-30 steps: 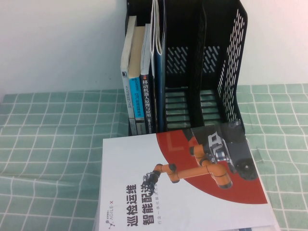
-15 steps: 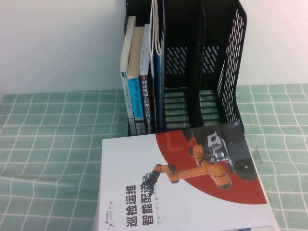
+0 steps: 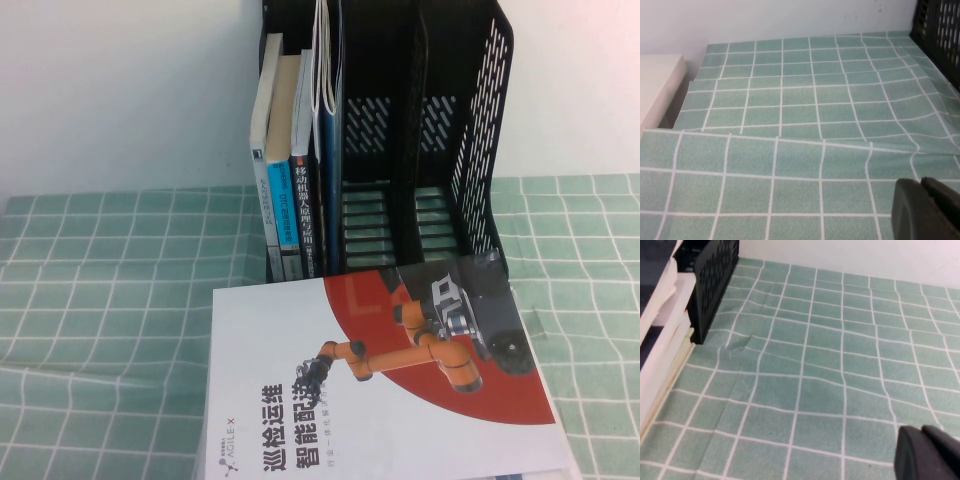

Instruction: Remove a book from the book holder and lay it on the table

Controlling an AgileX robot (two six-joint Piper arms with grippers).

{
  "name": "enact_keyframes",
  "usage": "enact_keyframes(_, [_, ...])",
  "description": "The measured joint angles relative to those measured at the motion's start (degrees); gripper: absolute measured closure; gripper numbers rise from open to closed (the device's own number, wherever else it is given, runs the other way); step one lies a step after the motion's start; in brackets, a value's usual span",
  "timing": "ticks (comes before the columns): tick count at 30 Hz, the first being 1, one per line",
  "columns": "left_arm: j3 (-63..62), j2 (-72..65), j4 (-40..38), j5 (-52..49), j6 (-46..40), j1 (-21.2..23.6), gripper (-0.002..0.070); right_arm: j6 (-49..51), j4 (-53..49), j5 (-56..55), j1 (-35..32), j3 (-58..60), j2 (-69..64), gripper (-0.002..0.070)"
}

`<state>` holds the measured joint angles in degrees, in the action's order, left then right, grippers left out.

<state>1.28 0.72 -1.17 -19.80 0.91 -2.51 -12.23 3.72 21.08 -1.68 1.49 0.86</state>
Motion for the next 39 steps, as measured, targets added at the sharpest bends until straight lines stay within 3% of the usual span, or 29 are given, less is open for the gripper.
enact_keyframes(6, [0.1,0.0,0.0,3.9,0.0,0.0,0.0678,0.0,-0.1,-0.1,0.0,0.0,0.0,0.0678])
enact_keyframes(14, [0.3,0.0,0.1,22.5,-0.4,0.0,0.0678,0.0,-0.1,-1.1,0.0,0.1,0.0,0.0678])
enact_keyframes(22, [0.4,0.0,0.1,38.0,-0.9,0.0,0.0678,0.0,-0.1,-22.4,0.0,0.3,0.0,0.0678])
enact_keyframes(32, [0.4,0.0,-0.3,40.8,0.5,0.0,0.0678,-8.2,-2.3,-27.9,0.0,0.3,0.0,0.0678])
enact_keyframes(39, [-0.7,0.0,-4.0,38.3,10.6,0.0,0.0678,-8.6,-2.4,-30.9,0.0,0.3,0.0,0.0678])
